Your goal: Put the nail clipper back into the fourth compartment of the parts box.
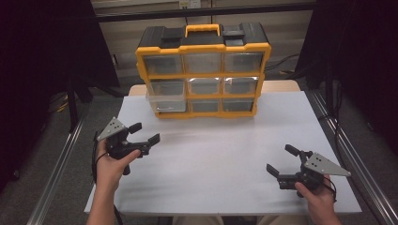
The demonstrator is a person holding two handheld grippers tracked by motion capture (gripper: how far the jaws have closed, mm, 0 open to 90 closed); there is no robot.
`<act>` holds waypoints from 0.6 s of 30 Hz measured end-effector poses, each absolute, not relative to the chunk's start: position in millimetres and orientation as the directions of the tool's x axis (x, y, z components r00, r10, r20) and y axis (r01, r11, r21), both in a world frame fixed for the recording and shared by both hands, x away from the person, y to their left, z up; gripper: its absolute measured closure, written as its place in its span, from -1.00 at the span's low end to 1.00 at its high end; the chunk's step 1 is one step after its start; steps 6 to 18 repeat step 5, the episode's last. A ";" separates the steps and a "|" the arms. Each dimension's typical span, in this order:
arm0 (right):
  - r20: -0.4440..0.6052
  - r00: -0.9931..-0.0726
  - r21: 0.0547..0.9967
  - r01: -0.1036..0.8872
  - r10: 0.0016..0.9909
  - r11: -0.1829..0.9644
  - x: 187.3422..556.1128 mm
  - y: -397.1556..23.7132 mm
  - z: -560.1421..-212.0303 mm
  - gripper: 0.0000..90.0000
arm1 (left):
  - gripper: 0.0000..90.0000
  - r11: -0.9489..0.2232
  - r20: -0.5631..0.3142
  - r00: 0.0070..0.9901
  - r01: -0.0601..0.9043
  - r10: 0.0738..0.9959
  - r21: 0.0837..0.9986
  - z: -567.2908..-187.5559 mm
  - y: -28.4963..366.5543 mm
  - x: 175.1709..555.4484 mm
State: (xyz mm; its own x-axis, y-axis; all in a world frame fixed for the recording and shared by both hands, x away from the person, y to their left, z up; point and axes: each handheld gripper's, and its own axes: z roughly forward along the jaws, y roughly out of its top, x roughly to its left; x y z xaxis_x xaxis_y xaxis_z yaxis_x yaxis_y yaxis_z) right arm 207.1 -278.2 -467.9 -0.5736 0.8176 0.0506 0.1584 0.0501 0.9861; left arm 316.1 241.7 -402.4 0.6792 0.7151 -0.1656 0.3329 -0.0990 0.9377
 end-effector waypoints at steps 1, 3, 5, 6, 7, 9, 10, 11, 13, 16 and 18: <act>0.051 -0.574 0.986 0.158 0.817 0.050 207.1 -278.2 -467.9 -0.97 | -0.83 -0.099 -0.161 0.676 0.329 0.719 0.939 -408.7 243.1 312.2; 0.048 -0.574 0.986 0.157 0.817 0.052 207.3 -278.3 -468.1 -0.97 | -0.85 -0.109 -0.151 0.679 0.324 0.718 0.940 -418.1 245.2 308.7; 0.047 -0.575 0.986 0.156 0.817 0.053 207.5 -278.3 -468.2 -0.97 | -0.88 -0.104 -0.172 0.677 0.347 0.716 0.932 -426.9 246.5 307.6; 0.047 -0.575 0.986 0.156 0.817 0.053 207.5 -278.3 -468.2 -0.97 | -0.88 -0.104 -0.172 0.677 0.347 0.716 0.932 -426.9 246.5 307.6; 0.047 -0.575 0.986 0.156 0.817 0.053 207.5 -278.3 -468.2 -0.97 | -0.88 -0.104 -0.172 0.677 0.347 0.716 0.932 -426.9 246.5 307.6; 0.047 -0.575 0.986 0.156 0.817 0.053 207.5 -278.3 -468.2 -0.97 | -0.88 -0.104 -0.172 0.677 0.347 0.716 0.932 -426.9 246.5 307.6; 0.047 -0.575 0.986 0.156 0.817 0.053 207.5 -278.3 -468.2 -0.97 | -0.88 -0.104 -0.172 0.677 0.347 0.716 0.932 -426.9 246.5 307.6; 0.047 -0.575 0.986 0.156 0.817 0.053 207.5 -278.3 -468.2 -0.97 | -0.88 -0.104 -0.172 0.677 0.347 0.716 0.932 -426.9 246.5 307.6; 0.047 -0.575 0.986 0.156 0.817 0.053 207.5 -278.3 -468.2 -0.97 | -0.88 -0.104 -0.172 0.677 0.347 0.716 0.932 -426.9 246.5 307.6; 0.047 -0.575 0.986 0.156 0.817 0.053 207.5 -278.3 -468.2 -0.97 | -0.88 -0.104 -0.172 0.677 0.347 0.716 0.932 -426.9 246.5 307.6; 0.047 -0.575 0.986 0.156 0.817 0.053 207.5 -278.3 -468.2 -0.97 | -0.88 -0.104 -0.172 0.677 0.347 0.716 0.932 -426.9 246.5 307.6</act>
